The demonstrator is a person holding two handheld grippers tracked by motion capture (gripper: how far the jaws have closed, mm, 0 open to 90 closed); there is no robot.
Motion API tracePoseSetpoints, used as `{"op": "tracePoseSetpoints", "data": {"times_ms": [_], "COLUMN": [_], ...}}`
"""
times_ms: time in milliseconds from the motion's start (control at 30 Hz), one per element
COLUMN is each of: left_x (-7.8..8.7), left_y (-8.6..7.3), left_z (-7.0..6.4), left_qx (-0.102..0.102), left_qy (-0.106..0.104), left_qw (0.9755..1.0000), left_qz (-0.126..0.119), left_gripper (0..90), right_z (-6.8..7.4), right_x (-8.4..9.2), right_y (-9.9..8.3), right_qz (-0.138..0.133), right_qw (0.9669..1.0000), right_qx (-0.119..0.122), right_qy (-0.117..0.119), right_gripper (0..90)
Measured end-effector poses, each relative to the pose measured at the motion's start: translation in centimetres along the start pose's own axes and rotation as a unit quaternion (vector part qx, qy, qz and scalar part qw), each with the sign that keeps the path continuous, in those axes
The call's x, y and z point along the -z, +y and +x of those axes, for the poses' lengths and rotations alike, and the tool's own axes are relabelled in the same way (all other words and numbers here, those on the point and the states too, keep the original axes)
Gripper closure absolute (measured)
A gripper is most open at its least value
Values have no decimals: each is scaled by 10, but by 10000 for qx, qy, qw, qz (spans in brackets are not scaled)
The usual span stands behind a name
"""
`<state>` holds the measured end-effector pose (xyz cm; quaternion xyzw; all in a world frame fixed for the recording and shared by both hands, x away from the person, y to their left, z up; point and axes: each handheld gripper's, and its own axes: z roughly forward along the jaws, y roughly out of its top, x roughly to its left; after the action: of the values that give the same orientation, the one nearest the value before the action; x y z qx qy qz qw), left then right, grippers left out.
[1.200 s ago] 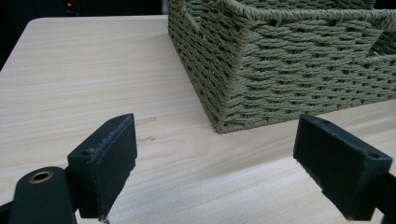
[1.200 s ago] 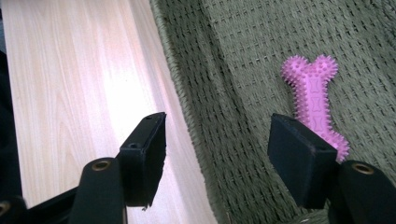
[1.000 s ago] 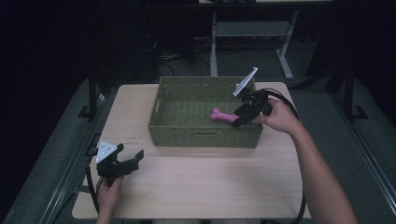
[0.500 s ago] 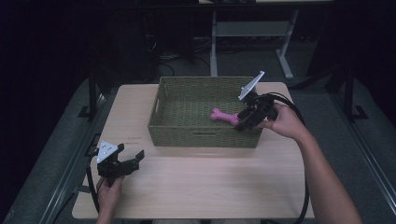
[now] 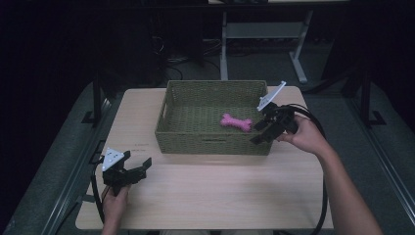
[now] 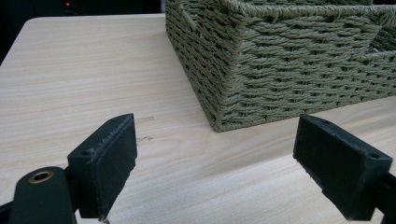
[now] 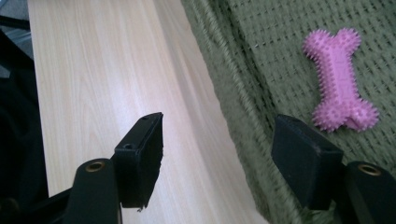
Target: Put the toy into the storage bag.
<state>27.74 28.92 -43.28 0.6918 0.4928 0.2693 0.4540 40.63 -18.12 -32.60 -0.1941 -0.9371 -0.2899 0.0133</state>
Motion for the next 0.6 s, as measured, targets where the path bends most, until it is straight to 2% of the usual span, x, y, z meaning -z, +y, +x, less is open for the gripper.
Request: {"op": "tracePoseSetpoints", "data": {"times_ms": [600], "left_x": [0], "left_y": [0], "left_z": [0], "left_qx": [10], "left_qy": [-6], "left_qw": [10000], "left_qz": [15], "left_gripper": [130], "right_z": [21], "right_x": [4], "right_y": [-27], "right_qz": [-128], "right_qw": [9998], "right_qx": [33], "right_qy": [-114], "right_gripper": [311]}}
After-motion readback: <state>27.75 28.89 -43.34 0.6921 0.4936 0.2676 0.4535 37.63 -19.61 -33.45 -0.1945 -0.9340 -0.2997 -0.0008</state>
